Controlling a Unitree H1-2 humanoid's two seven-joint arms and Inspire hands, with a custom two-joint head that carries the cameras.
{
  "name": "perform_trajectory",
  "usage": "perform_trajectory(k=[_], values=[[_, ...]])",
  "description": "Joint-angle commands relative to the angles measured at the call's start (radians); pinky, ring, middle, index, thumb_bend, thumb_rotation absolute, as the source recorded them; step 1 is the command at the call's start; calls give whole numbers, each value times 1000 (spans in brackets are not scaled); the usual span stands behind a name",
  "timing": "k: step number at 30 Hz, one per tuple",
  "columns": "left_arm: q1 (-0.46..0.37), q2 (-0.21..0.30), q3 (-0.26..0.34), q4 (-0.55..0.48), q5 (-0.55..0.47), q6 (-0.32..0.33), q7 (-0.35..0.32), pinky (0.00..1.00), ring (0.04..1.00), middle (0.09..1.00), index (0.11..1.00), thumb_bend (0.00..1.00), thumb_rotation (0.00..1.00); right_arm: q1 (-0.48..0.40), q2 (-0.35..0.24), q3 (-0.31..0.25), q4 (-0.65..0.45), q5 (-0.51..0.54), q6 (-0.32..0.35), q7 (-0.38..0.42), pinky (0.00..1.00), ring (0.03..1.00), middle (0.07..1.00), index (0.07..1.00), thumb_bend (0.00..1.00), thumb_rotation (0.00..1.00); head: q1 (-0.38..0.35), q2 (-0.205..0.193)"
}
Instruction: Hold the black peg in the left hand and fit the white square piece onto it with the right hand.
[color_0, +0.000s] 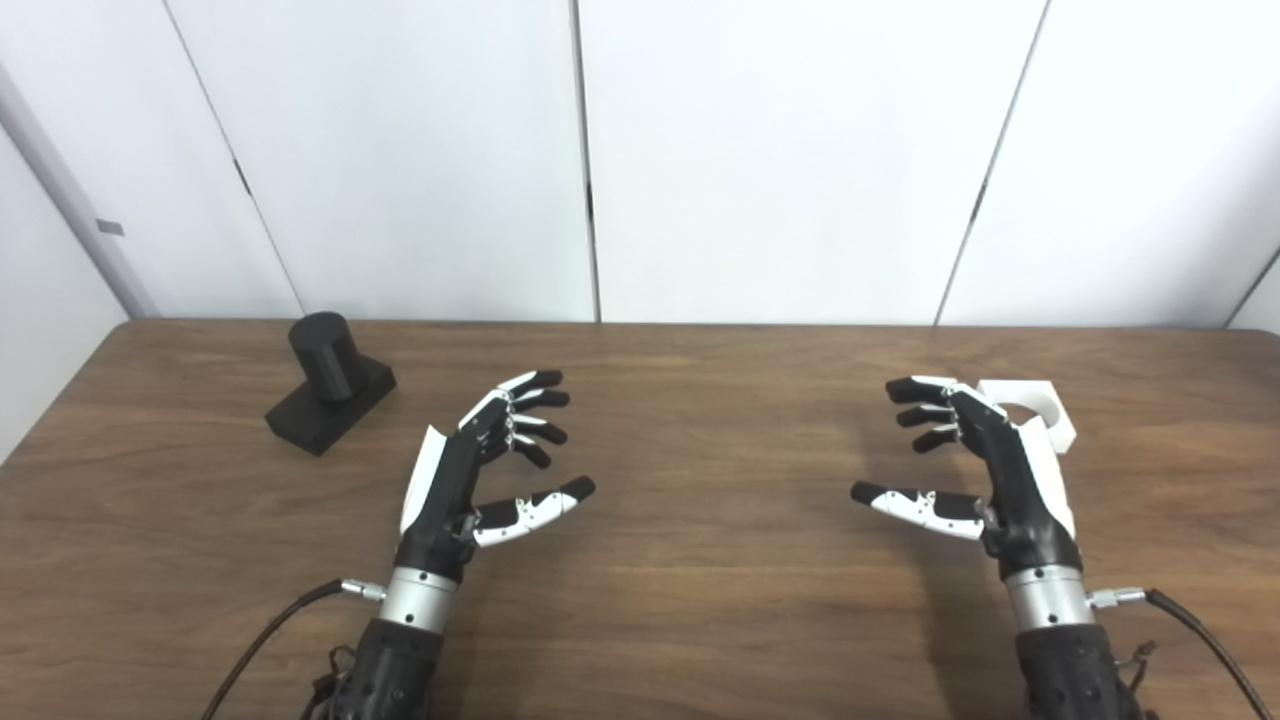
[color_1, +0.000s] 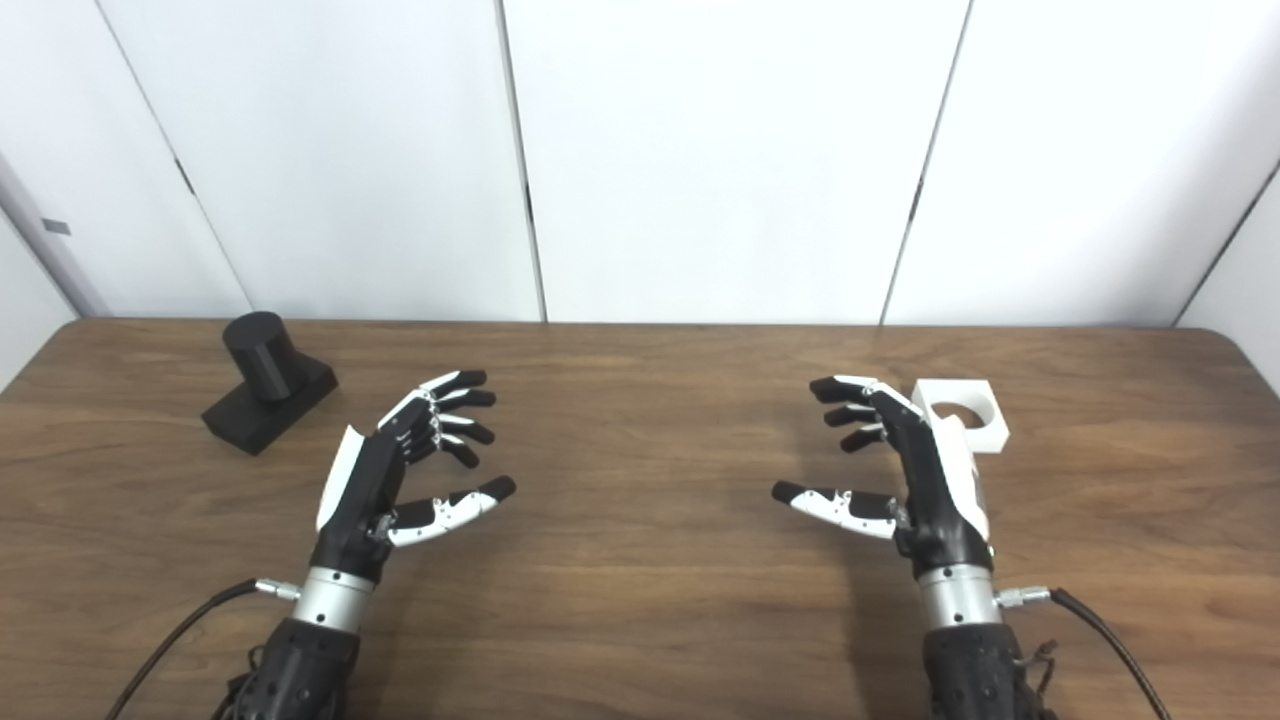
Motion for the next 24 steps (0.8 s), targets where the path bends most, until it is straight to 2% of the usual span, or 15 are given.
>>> perform_trajectory(k=[1, 13, 16, 18, 19, 20, 24], values=[[-20, 1, -5, 8, 5, -37, 12, 471, 612, 743, 794, 705, 7, -31, -6, -3, -14, 0, -37, -9, 523, 644, 701, 676, 673, 0, 2, 0], [-22, 5, -10, 13, -1, -37, 12, 481, 613, 740, 809, 698, 28, -34, -9, -2, -12, -2, -30, -5, 520, 642, 703, 677, 668, 0, 1, -3], [-20, 1, -12, 15, 4, -38, 19, 481, 610, 737, 805, 704, 10, -31, -12, -4, -6, 1, -38, -6, 522, 641, 702, 676, 669, 0, 28, -17], [-18, -7, -17, 14, 28, -38, 35, 478, 607, 734, 802, 707, 2, -25, -17, -6, -9, -1, -35, -4, 525, 642, 701, 676, 668, 0, 93, -38], [-16, -9, -20, 14, 40, -38, 43, 475, 606, 732, 801, 704, 1, -22, -20, -6, -11, -3, -33, -3, 528, 644, 701, 678, 665, 0, 102, -44], [-15, -12, -27, 17, 48, -38, 50, 473, 605, 731, 801, 702, 0, -18, -26, -7, -12, -5, -35, -2, 530, 646, 701, 679, 663, 0, 142, -73], [-16, -27, -57, 39, 45, -38, 73, 472, 614, 738, 798, 695, 0, -15, -42, -16, 12, 31, -73, 1, 520, 643, 704, 681, 662, 0, 222, -114]])
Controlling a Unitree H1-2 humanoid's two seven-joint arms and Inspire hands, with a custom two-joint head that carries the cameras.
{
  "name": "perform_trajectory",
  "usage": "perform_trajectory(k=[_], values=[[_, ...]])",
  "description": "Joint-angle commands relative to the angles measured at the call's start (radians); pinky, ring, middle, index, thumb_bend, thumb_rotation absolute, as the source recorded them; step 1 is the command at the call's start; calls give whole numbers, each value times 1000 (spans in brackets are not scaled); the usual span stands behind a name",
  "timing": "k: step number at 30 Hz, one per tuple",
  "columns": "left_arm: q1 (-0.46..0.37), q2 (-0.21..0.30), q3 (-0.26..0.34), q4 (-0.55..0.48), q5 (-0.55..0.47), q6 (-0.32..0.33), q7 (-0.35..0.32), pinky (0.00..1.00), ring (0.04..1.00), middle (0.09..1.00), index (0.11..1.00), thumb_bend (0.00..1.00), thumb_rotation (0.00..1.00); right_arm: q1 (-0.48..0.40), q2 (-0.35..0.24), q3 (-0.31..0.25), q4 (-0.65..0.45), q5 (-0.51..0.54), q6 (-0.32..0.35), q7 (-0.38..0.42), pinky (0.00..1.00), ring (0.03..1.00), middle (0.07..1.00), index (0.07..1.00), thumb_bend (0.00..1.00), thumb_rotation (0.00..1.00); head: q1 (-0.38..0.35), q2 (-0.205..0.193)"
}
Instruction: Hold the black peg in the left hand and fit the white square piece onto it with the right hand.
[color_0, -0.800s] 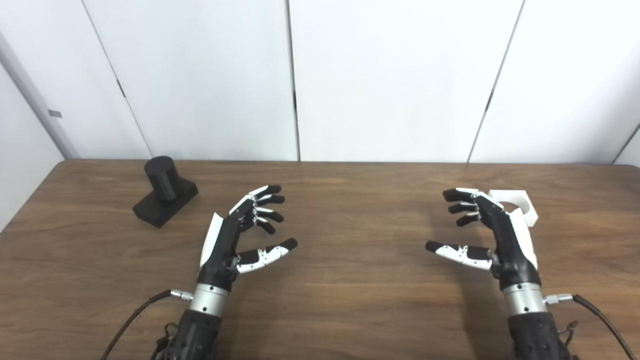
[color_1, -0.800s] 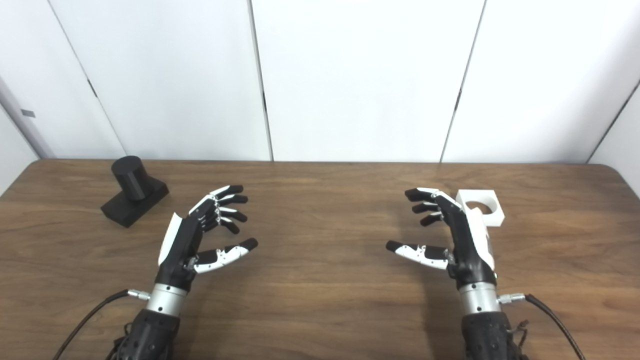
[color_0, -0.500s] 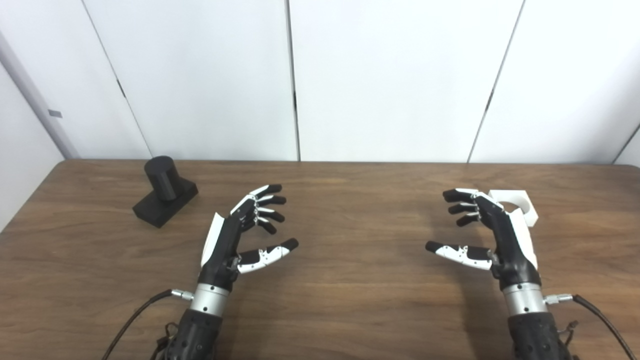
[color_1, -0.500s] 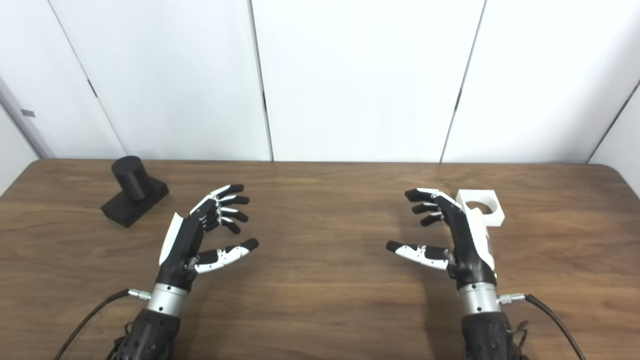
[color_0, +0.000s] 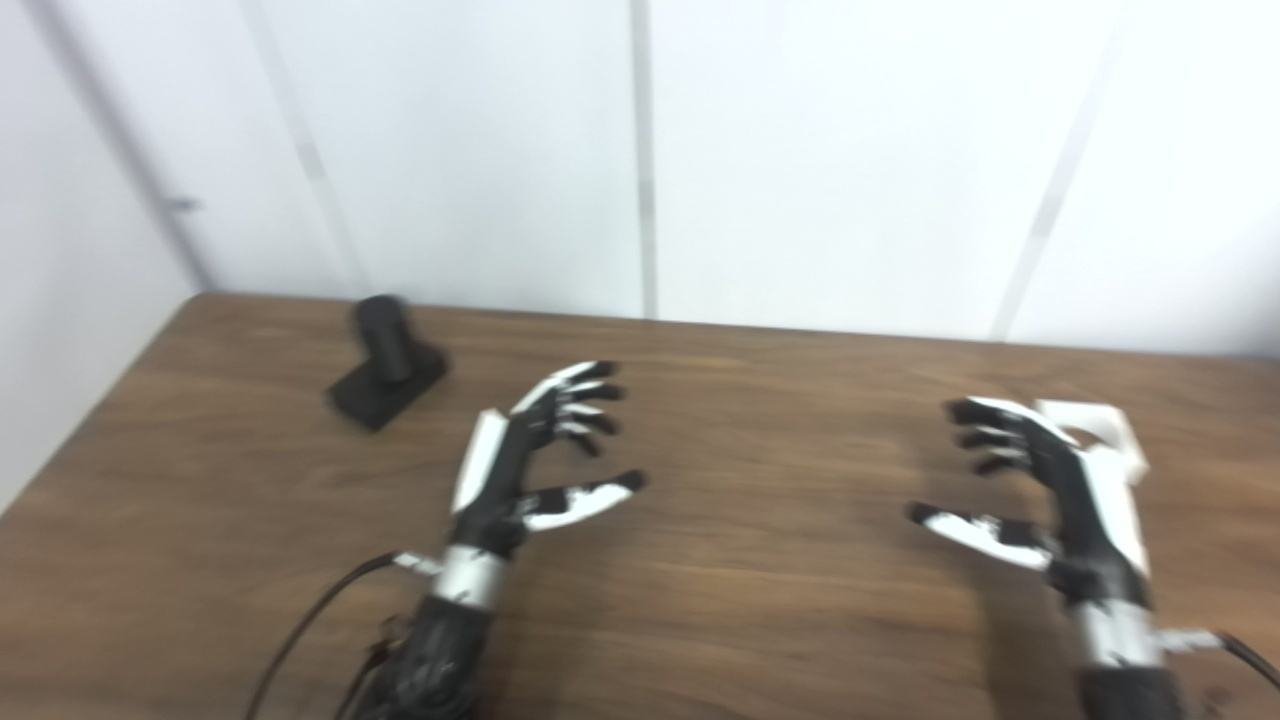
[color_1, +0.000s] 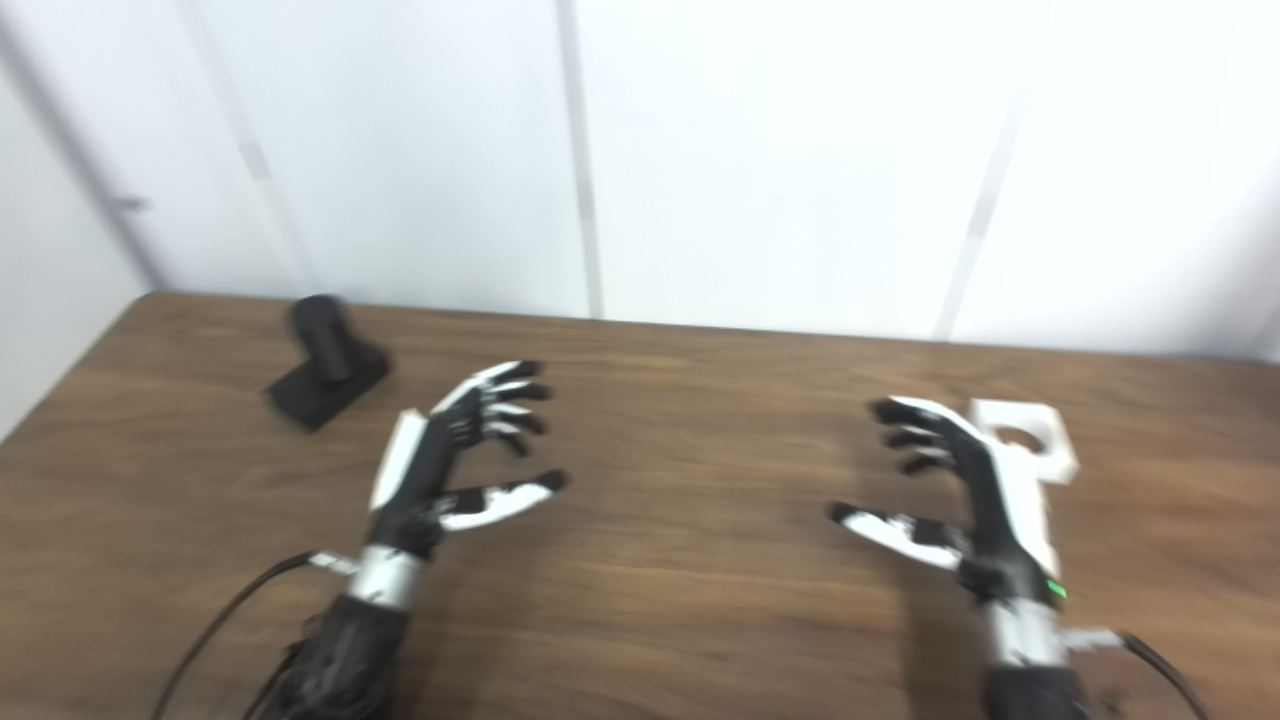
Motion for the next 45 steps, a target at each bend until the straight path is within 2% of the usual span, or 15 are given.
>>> perform_trajectory(k=[1, 5, 11, 17, 31, 36, 39, 40, 42, 45], values=[[-6, -24, -27, 30, 9, -36, 28, 471, 614, 738, 797, 695, 0, -23, -21, -12, -4, 24, -63, -3, 517, 642, 705, 679, 663, 0, 1, 1], [-18, -34, -52, 56, 22, -36, 65, 459, 608, 733, 789, 711, 31, -24, -24, -18, -2, 35, -55, -2, 524, 655, 713, 680, 661, 0, 39, -15], [-26, -30, -87, 76, 56, -36, 121, 456, 603, 735, 777, 709, 4, -19, -21, -21, -29, 45, -21, 12, 545, 660, 712, 678, 664, 0, 71, -40], [-24, -32, -96, 81, 44, -36, 122, 453, 613, 744, 780, 708, 0, -7, -7, -22, -75, 43, 22, 28, 542, 667, 717, 683, 658, 0, 70, -55], [-33, -22, -114, 90, 67, -36, 156, 463, 609, 735, 748, 707, 0, -4, -2, -22, -115, 50, 56, 47, 537, 661, 711, 675, 662, 0, 72, -55], [-40, -11, -88, 55, 124, -31, 153, 517, 673, 746, 736, 727, 66, -5, -1, -24, -130, 48, 71, 57, 535, 659, 710, 674, 656, 0, 76, -53], [-51, 22, -63, -13, 101, 18, 98, 554, 704, 744, 704, 760, 58, -2, 2, -23, -143, 47, 93, 64, 542, 661, 714, 680, 655, 0, 82, -53], [-59, 50, -59, -42, 113, 57, 64, 558, 707, 743, 697, 766, 59, -2, 3, -22, -145, 42, 96, 64, 543, 661, 715, 681, 654, 0, 83, -54], [-70, 92, -53, -93, 133, 142, -2, 560, 706, 743, 691, 768, 174, -4, 1, -22, -145, 36, 94, 62, 537, 653, 709, 677, 659, 0, 84, -55], [-81, 147, -40, -161, 151, 251, -75, 585, 702, 734, 715, 817, 213, -6, -4, -23, -133, 42, 78, 61, 533, 650, 704, 675, 658, 0, 88, -56]])
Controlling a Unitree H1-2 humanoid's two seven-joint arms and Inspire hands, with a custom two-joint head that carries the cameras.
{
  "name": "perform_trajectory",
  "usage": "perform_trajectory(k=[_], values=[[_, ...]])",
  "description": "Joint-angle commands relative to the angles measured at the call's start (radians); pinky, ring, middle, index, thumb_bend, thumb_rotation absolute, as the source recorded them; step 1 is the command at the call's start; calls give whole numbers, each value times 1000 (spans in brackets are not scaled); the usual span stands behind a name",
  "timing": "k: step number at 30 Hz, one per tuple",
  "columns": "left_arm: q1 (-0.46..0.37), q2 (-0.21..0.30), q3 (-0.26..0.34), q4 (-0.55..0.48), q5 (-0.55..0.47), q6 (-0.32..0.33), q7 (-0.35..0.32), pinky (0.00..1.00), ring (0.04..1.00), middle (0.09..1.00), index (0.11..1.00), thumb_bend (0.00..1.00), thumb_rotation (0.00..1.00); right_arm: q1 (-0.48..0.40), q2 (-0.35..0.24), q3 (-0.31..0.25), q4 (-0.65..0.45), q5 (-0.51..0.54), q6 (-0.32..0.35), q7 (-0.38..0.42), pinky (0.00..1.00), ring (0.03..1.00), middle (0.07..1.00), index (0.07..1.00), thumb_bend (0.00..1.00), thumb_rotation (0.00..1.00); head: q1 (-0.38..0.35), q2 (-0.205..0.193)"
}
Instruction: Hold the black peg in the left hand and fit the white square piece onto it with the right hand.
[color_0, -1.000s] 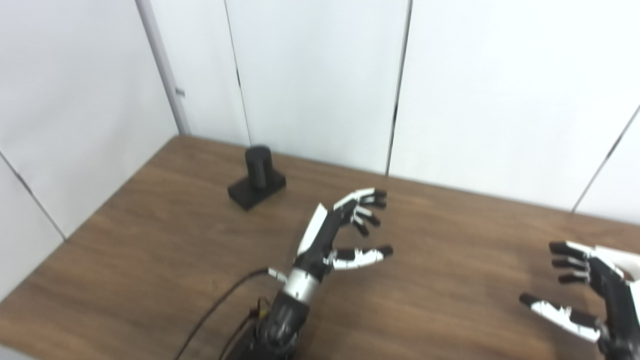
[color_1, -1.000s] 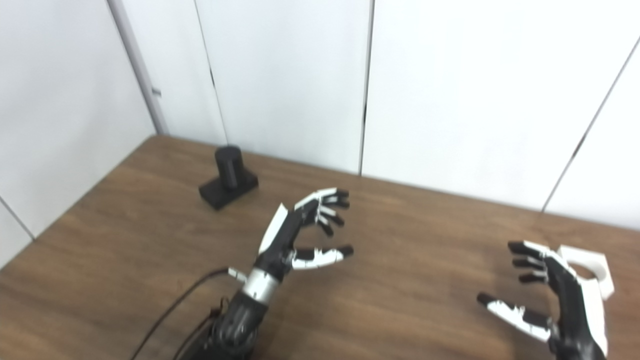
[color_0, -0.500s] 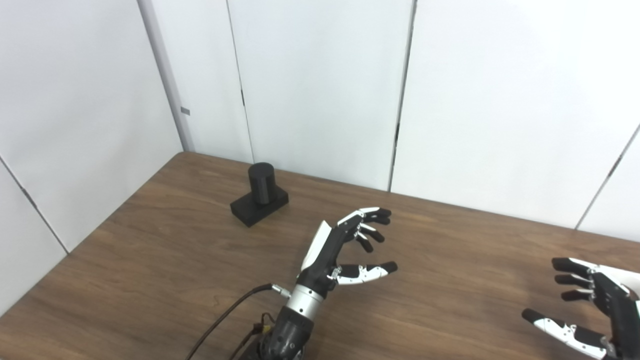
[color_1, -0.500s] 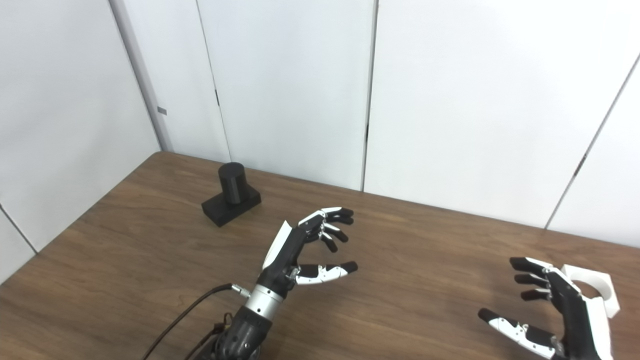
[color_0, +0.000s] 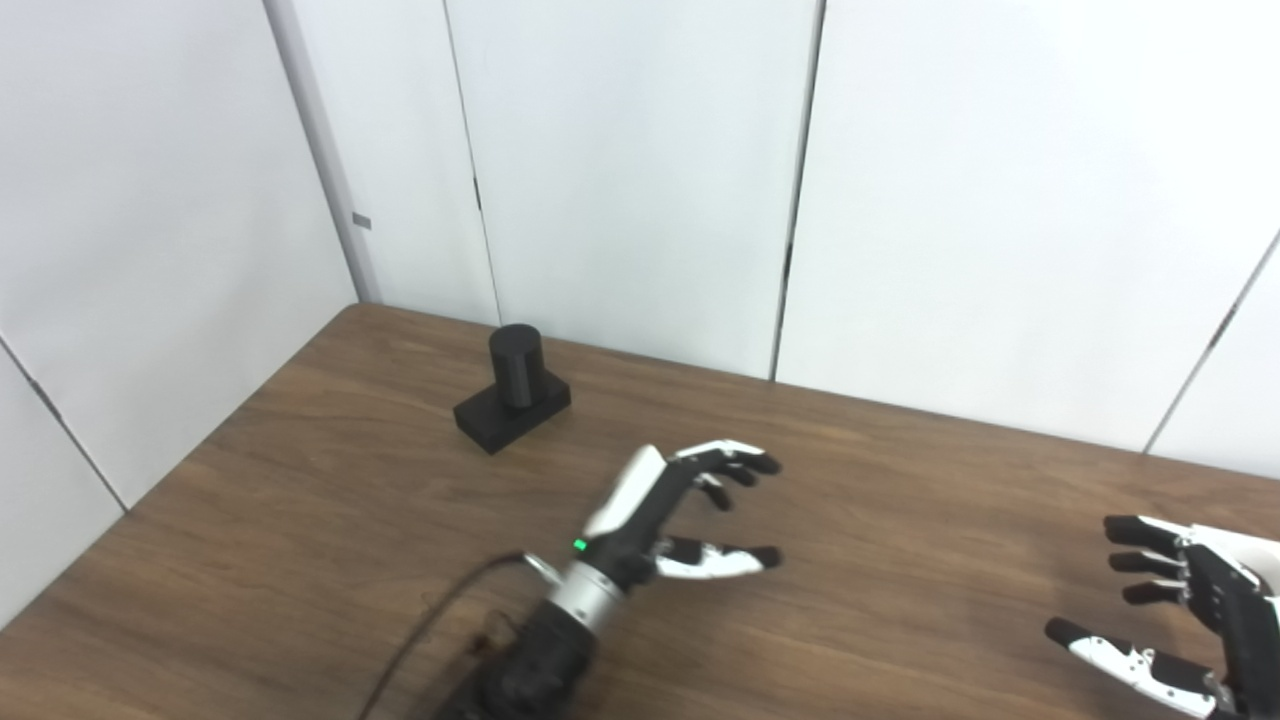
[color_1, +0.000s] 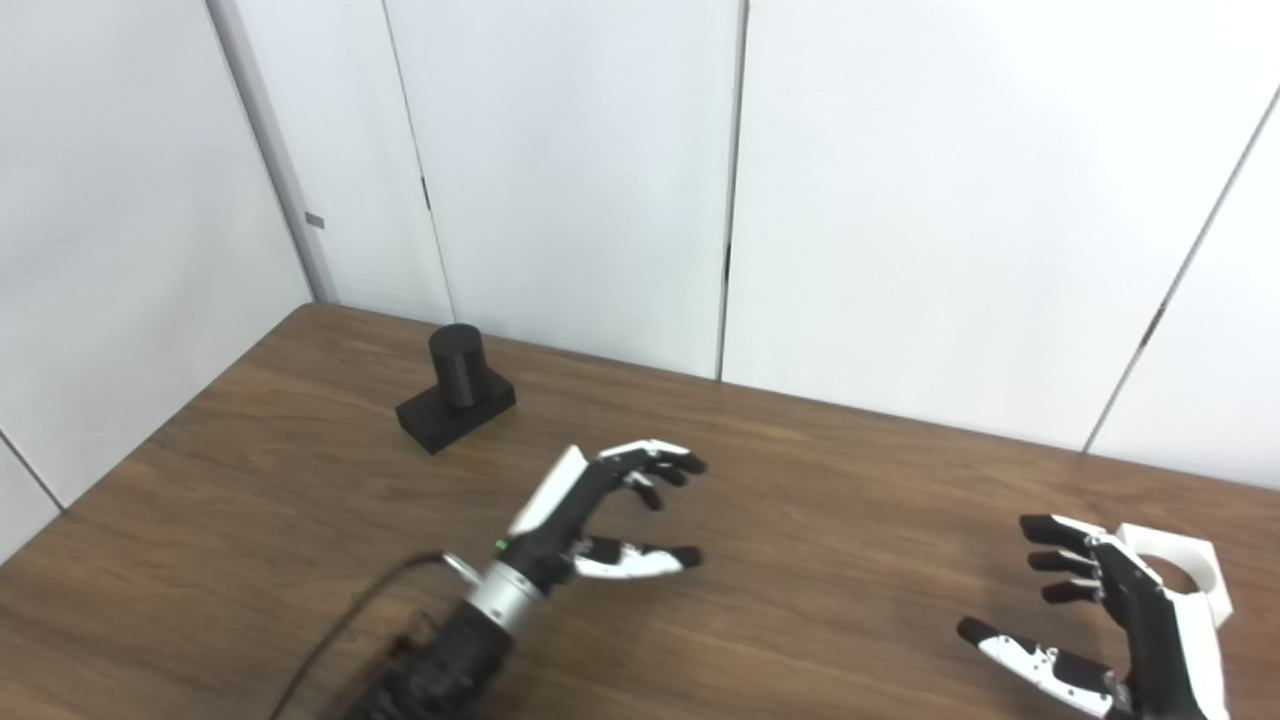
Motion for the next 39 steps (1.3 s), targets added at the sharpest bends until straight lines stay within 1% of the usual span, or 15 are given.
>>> perform_trajectory(k=[1, 2, 3, 6, 7, 16, 19, 20, 22, 24, 26, 31, 34, 37, 39], values=[[-57, 22, 17, -65, 17, 45, -23, 588, 700, 733, 720, 824, 211, -26, -9, -10, -26, 5, -27, -6, 533, 650, 704, 675, 657, 0, 1, 0], [-59, 30, 23, -74, 25, 55, -23, 588, 699, 735, 724, 834, 195, -25, -8, -11, -29, 6, -22, -6, 533, 652, 706, 676, 656, 0, 4, 0], [-60, 38, 29, -83, 34, 62, -20, 578, 693, 732, 723, 837, 149, -25, -8, -12, -29, 8, -21, -5, 533, 652, 707, 677, 654, 0, 4, 0], [-65, 54, 54, -98, 29, 72, -16, 575, 689, 737, 734, 833, 115, -24, -7, -14, -31, 11, -22, -4, 533, 649, 707, 675, 650, 0, 10, -1], [-67, 61, 64, -96, 44, 65, -1, 576, 691, 741, 736, 832, 113, -24, -5, -14, -37, 13, -18, -2, 533, 649, 707, 674, 650, 0, 11, -1], [-89, 98, 143, -87, 144, 65, 73, 626, 723, 770, 767, 809, 191, -25, -3, -19, -40, 13, -21, -3, 534, 651, 708, 670, 637, 0, 15, 0], [-100, 108, 166, -76, 162, 77, 91, 643, 726, 776, 769, 813, 188, -24, -1, -19, -49, 12, -11, 0, 523, 646, 706, 672, 624, 0, 13, -1], [-104, 113, 175, -69, 173, 79, 102, 629, 726, 776, 769, 819, 182, -24, 1, -19, -51, 13, -7, 0, 525, 648, 707, 676, 619, 0, 13, -1], [-111, 119, 188, -57, 194, 88, 120, 629, 740, 787, 772, 822, 169, -25, 2, -20, -48, 13, -10, -2, 529, 654, 711, 679, 612, 0, 13, 0], [-116, 124, 197, -51, 210, 103, 129, 644, 771, 811, 786, 822, 195, -26, 0, -21, -43, 15, -18, -4, 530, 653, 708, 675, 615, 0, 14, 1], [-130, 133, 206, -32, 233, 108, 153, 651, 783, 823, 797, 821, 216, -26, 0, -22, -50, 14, -7, -1, 531, 655, 711, 676, 610, 0, 16, 1], [-155, 160, 228, 7, 259, 125, 189, 720, 838, 866, 838, 817, 251, -25, 1, -24, -61, 14, 2, 1, 528, 651, 709, 676, 609, 0, 21, 0], [-171, 171, 228, 24, 308, 161, 223, 717, 844, 877, 828, 839, 267, -23, 1, -23, -66, 14, 10, 5, 534, 656, 711, 679, 606, 0, 22, 0], [-183, 171, 221, 32, 356, 217, 252, 750, 883, 908, 847, 859, 251, -22, 0, -22, -62, 18, 3, 5, 536, 662, 714, 683, 600, 0, 24, 0], [-188, 172, 216, 37, 376, 235, 271, 746, 898, 922, 855, 869, 248, -21, -1, -21, -61, 13, 0, 3, 532, 660, 716, 683, 598, 0, 24, 0]])
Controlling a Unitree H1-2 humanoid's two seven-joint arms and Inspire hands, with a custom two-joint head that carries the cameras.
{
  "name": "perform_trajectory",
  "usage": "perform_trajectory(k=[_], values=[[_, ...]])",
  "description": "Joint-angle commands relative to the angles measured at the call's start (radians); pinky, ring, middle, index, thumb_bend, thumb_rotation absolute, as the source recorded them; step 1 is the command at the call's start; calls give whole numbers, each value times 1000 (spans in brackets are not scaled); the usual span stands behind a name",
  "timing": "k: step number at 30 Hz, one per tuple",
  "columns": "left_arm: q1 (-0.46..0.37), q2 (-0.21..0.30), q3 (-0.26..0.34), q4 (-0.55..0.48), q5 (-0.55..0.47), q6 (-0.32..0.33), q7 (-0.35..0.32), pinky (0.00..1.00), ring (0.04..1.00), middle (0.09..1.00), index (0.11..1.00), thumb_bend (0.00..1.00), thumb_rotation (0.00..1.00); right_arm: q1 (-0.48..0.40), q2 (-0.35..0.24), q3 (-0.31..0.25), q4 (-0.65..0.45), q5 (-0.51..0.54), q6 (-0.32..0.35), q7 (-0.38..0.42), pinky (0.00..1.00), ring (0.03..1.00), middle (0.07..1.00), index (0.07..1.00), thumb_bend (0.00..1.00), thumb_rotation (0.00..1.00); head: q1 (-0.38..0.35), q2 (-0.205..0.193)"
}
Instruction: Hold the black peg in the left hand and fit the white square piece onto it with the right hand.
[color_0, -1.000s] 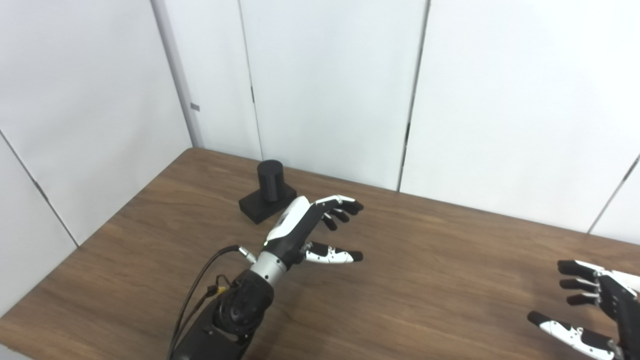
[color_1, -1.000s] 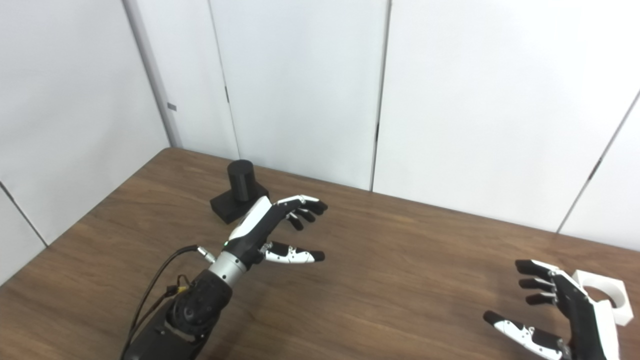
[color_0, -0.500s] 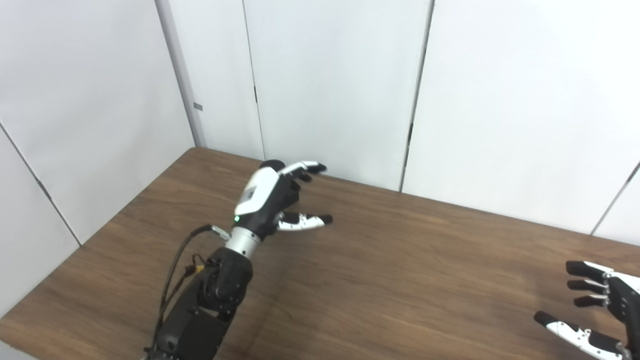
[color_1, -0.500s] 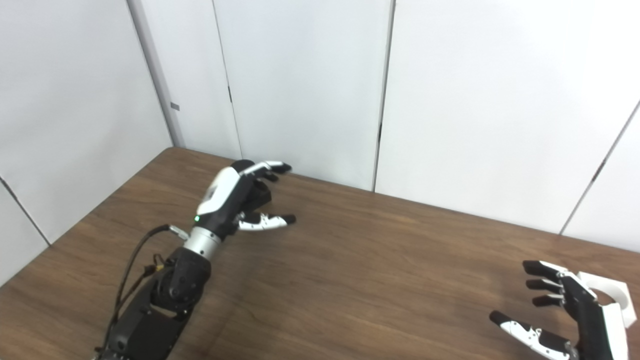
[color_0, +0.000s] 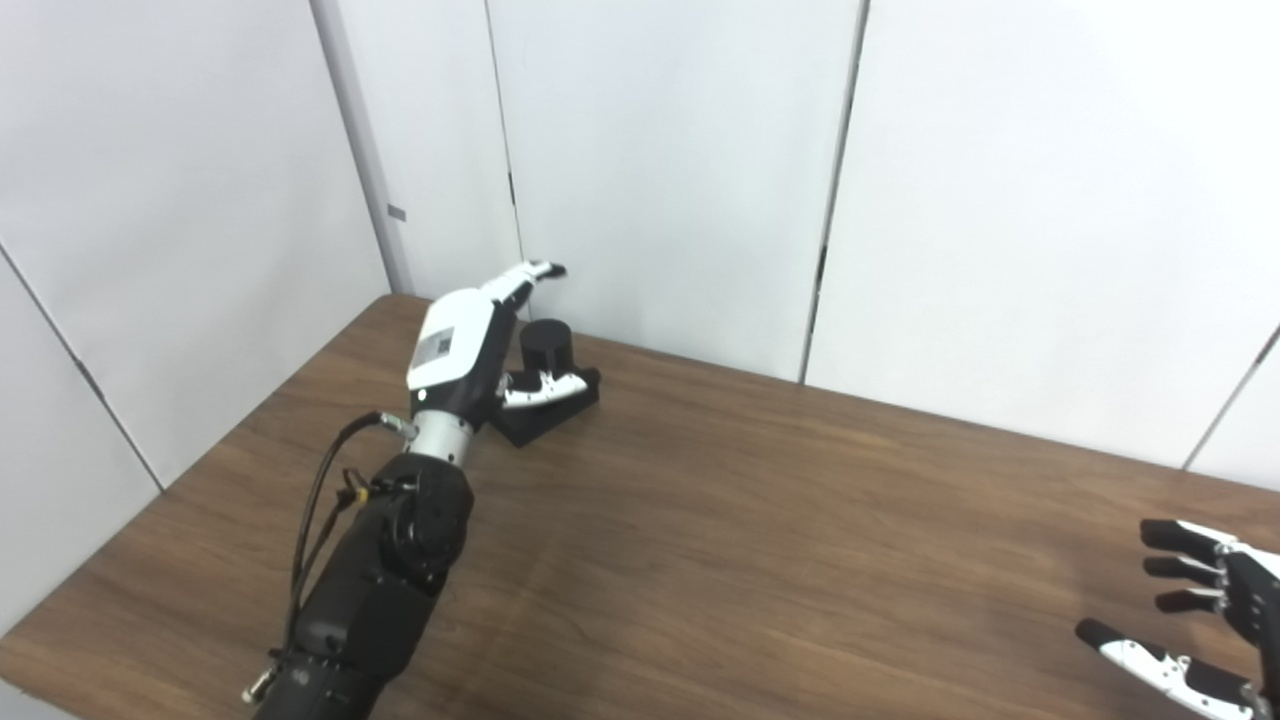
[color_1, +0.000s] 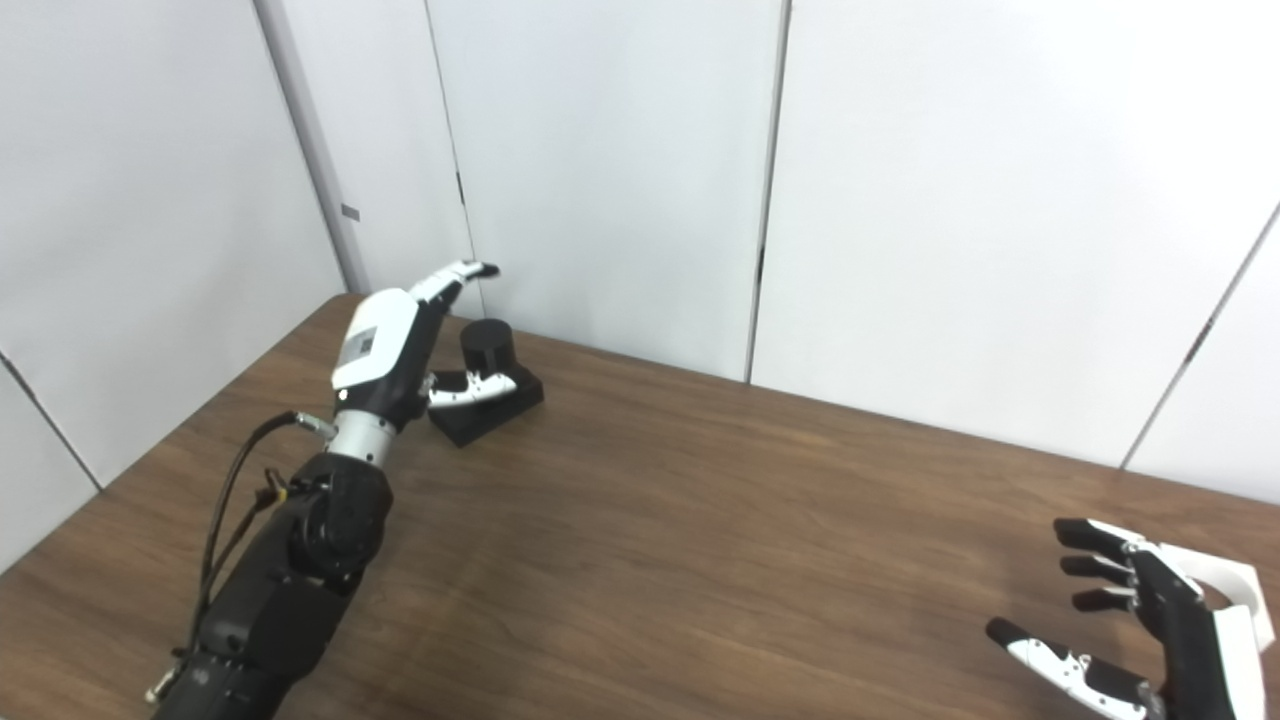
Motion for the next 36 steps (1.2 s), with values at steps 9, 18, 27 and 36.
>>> perform_trajectory(k=[9, 18, 27, 36], values=[[-84, 36, -17, 25, 158, 129, 130, 873, 997, 995, 894, 908, 345, -19, 5, -4, -52, 0, 4, -5, 534, 669, 726, 684, 598, 0, 3, 5], [-107, 61, -44, 45, 178, 293, 18, 896, 1000, 1000, 821, 1000, 495, -20, 6, -4, -49, 4, -1, -4, 531, 669, 728, 683, 590, 0, -2, 10], [-138, 111, -129, 97, 202, 414, -121, 843, 1000, 1000, 816, 1000, 652, -17, 5, -2, -57, 2, 0, -2, 516, 644, 710, 672, 593, 0, -1, 18], [-180, 135, -192, 212, 180, 422, -176, 888, 1000, 1000, 820, 1000, 703, -14, 1, -2, -73, 8, 20, 7, 519, 652, 715, 674, 584, 0, -1, 24]])
